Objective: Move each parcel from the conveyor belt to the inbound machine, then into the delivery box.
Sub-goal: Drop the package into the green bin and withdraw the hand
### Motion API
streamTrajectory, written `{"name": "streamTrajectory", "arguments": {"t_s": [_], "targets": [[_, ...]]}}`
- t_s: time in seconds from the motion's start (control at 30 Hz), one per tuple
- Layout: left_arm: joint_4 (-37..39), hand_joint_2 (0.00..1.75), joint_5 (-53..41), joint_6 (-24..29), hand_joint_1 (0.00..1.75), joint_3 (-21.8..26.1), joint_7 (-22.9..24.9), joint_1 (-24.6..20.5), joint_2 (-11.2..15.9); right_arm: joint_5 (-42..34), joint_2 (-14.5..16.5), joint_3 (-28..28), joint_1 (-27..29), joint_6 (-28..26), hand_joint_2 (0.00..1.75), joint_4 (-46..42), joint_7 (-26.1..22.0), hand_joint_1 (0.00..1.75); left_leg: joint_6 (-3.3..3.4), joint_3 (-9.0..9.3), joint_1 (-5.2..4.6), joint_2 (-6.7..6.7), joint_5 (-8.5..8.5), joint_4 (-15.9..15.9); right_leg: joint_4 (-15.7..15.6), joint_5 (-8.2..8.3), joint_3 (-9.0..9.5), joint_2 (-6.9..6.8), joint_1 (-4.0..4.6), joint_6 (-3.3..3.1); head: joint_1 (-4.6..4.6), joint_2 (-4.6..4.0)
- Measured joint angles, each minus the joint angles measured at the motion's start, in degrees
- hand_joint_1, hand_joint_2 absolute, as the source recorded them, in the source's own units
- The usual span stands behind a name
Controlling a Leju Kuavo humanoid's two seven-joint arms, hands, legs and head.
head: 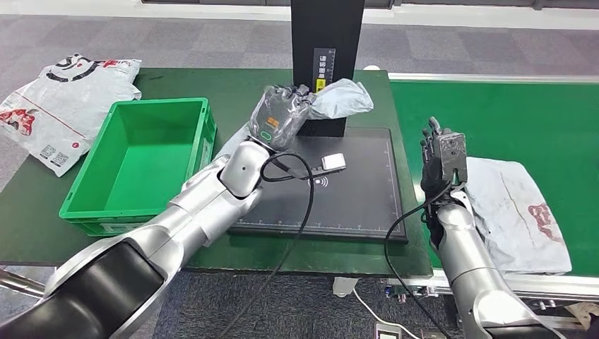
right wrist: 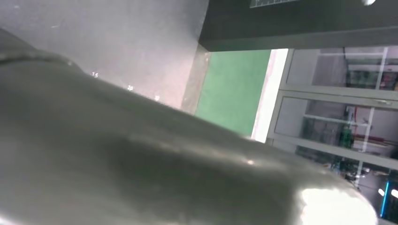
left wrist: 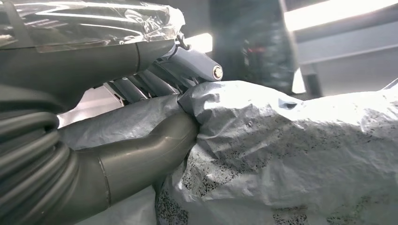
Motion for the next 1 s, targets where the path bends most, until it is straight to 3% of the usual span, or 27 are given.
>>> {"name": "streamTrajectory", "arguments": {"t_s": [0.1, 0.2, 0.37, 0.47, 0.7, 1.0], "targets": [[0.69, 1.75, -3.06, -0.37, 1.75, 0.77, 8.63, -1.19, 1.99, 0.04, 0.26, 0.0, -0.44, -0.68, 0.0, 0.56, 0.38, 0.0, -0.01, 0.0, 0.03, 0.01, 0.01, 0.0, 0.01, 0.0, -0.01, 0.01, 0.03, 0.0, 0.0, 0.01], [2.35, 1.75, -3.1, -1.61, 1.75, -0.45, 16.05, -3.8, 5.7, 0.0, 0.2, 0.0, -0.34, -1.87, 0.0, 1.0, 0.75, 0.0, -0.06, 0.0, 0.04, 0.13, 0.04, 0.0, 0.03, 0.02, -0.06, 0.12, 0.04, -0.03, 0.0, -0.01], [4.86, 1.75, -3.08, -1.85, 1.75, -0.89, 14.51, -7.63, 12.79, -0.57, -0.83, -0.02, 1.41, -3.34, 0.0, 1.36, 0.26, 0.0, -0.11, 0.01, 0.09, 0.28, 0.06, 0.0, 0.04, 0.04, -0.17, 0.27, 0.09, -0.1, 0.0, 0.01], [5.85, 1.75, -3.07, -2.41, 1.75, -0.66, 13.31, -8.8, 14.87, -0.98, -1.75, -0.82, 3.83, -4.65, 0.0, 0.38, 0.42, 0.0, -0.13, -0.02, 0.14, 0.08, 0.08, 0.0, 0.03, 0.0, -0.13, 0.07, 0.13, -0.15, 0.0, 0.0], [7.36, 1.75, -3.12, -7.33, 1.75, -0.08, 13.41, -10.53, 16.08, -1.32, -3.04, -4.05, 10.06, -5.74, 0.0, -5.19, 1.57, 0.0, -0.11, -0.1, 0.09, 0.02, 0.02, 0.0, -0.01, 0.0, -0.12, 0.06, 0.09, -0.14, 0.0, 0.01], [8.42, 1.75, -3.14, -8.95, 1.75, -0.08, 13.99, -11.13, 16.92, -1.2, -3.62, -5.76, 12.22, -5.73, 0.0, -8.19, 2.19, 0.0, -0.16, -0.08, 0.14, 0.08, 0.05, 0.0, 0.01, 0.0, -0.15, 0.09, 0.14, -0.15, 0.0, 0.02]]}}
